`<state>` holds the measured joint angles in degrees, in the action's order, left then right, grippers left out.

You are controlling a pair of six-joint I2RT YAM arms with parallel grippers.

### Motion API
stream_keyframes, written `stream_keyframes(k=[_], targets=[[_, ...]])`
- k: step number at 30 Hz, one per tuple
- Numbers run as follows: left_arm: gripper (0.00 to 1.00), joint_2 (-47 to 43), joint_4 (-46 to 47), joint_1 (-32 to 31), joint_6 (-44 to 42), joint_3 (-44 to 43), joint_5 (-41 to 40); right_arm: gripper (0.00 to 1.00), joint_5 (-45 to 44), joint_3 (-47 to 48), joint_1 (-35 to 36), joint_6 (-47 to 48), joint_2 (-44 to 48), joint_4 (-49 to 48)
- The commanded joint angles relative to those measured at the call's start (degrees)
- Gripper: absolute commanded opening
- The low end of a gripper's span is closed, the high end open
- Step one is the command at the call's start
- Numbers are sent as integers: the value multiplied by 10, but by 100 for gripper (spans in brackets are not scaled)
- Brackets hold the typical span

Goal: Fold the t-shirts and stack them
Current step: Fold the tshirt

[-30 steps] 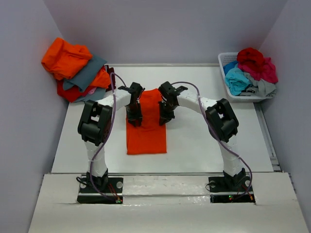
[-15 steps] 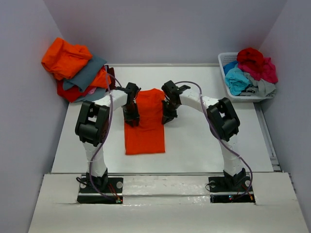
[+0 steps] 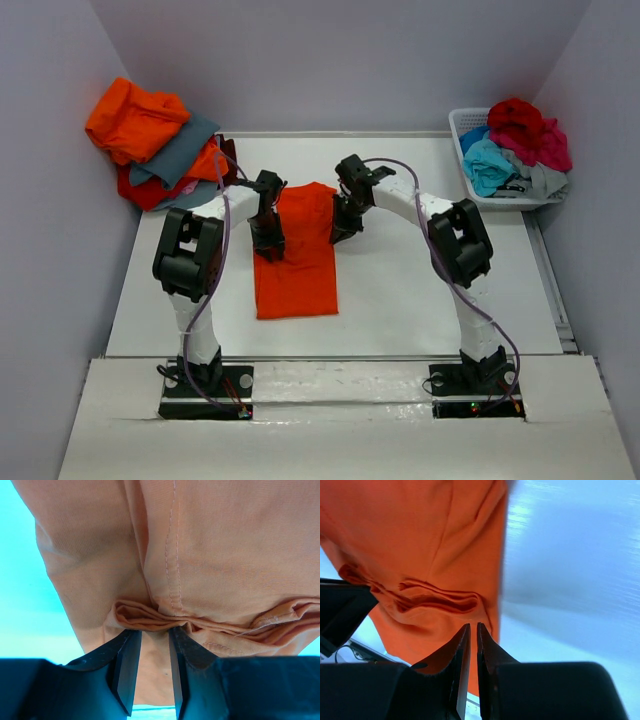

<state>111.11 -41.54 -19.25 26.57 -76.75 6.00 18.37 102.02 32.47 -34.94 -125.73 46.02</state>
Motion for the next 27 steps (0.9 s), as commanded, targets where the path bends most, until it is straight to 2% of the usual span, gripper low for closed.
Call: stream_keyframes(k=[1, 13, 27], targets=[[41, -15, -13, 3, -5, -2, -6, 17, 30, 40, 1, 2, -14, -4], [41, -1, -22, 3, -8, -23, -8, 17, 74, 57, 17, 0, -60, -17], [41, -10, -27, 3, 1, -12, -13, 17, 30, 26, 17, -14, -58, -3]])
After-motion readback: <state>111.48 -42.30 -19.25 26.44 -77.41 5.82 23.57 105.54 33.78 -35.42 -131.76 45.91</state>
